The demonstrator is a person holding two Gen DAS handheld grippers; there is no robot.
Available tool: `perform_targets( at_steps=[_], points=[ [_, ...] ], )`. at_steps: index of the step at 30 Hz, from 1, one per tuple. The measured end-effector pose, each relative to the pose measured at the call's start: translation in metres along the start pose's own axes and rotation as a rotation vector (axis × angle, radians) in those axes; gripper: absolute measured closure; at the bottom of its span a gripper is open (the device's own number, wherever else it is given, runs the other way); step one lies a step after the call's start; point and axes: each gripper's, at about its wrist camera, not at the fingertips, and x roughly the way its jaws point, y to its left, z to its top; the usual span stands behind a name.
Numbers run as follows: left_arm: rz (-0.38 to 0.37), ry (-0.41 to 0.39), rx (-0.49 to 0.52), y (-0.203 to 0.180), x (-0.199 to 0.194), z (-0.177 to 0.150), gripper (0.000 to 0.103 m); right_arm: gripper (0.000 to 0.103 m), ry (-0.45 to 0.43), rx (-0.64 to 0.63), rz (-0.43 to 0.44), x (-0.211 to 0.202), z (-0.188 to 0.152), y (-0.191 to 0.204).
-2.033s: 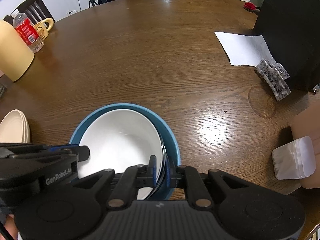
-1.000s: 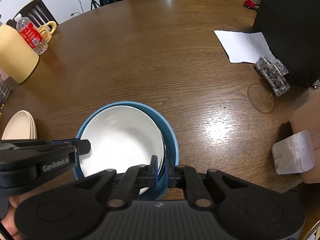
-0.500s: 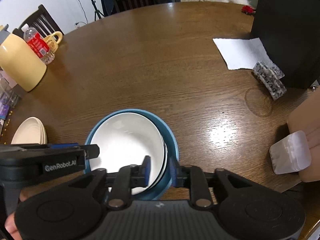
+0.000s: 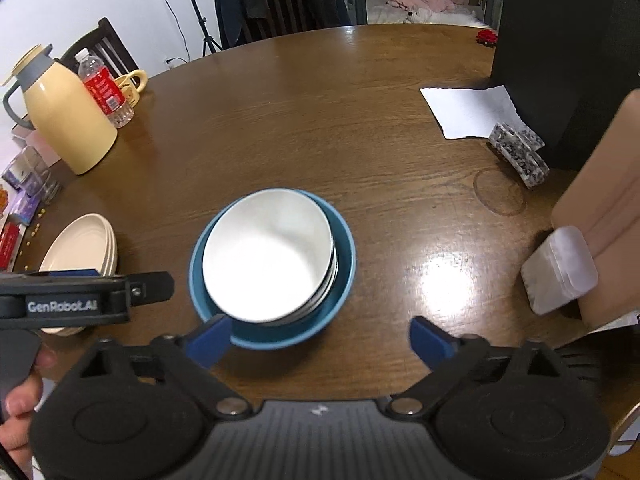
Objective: Organize plates and bowls
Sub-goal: 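Pull both grippers back and up from the nested bowls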
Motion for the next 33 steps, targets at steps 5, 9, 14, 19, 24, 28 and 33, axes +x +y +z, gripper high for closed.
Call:
perform_targets(
  at_steps=[5, 9, 14, 19, 24, 28, 33],
  points=[
    [0.036, 0.003, -0.018, 0.013, -0.012, -0.022, 0.0, 0.0, -0.009, -0.041, -0.015, -0.007, -0.02, 0.006],
    [0.063, 0.005, -0.041, 0.024, -0.019, -0.033, 0.0, 0.0, -0.001, -0.068, -0.029, -0.009, -0.033, 0.013],
    [0.085, 0.003, -0.051, 0.035, -0.026, -0.044, 0.0, 0.0, -0.006, -0.088, -0.035, -0.013, -0.043, 0.027],
    [0.072, 0.027, -0.054, 0.052, -0.027, -0.05, 0.0, 0.0, -0.011, -0.13, -0.05, -0.014, -0.051, 0.045],
    [0.06, 0.058, -0.054, 0.07, -0.026, -0.048, 0.0, 0.0, 0.011, -0.122, -0.069, -0.009, -0.046, 0.062],
    [0.039, 0.05, -0.025, 0.08, -0.026, -0.04, 0.0, 0.0, 0.013, -0.088, -0.081, -0.007, -0.041, 0.071],
    [0.015, 0.057, 0.003, 0.087, -0.021, -0.031, 0.0, 0.0, 0.011, -0.043, -0.116, -0.006, -0.039, 0.079]
  ],
)
